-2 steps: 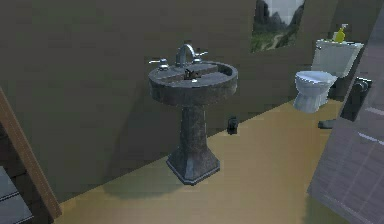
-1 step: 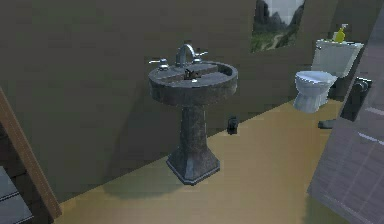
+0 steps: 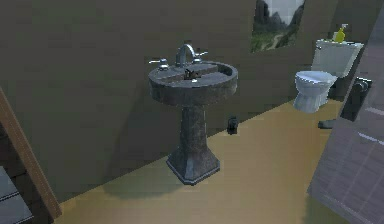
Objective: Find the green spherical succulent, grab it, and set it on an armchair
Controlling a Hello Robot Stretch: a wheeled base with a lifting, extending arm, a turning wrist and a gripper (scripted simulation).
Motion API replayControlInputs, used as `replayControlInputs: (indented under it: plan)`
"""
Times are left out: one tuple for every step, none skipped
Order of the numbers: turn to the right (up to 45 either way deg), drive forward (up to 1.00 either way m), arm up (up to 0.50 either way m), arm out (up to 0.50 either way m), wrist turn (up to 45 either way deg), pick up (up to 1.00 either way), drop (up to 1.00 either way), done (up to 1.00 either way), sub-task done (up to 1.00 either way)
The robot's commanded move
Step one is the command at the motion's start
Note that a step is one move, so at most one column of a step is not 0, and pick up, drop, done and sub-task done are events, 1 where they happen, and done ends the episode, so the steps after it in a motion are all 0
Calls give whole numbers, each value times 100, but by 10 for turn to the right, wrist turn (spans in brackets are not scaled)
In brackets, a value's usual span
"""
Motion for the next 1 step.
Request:
replayControlInputs:
  plan:
    - [0, 0, 0, 0, 450, 0, 0, 0, 0]
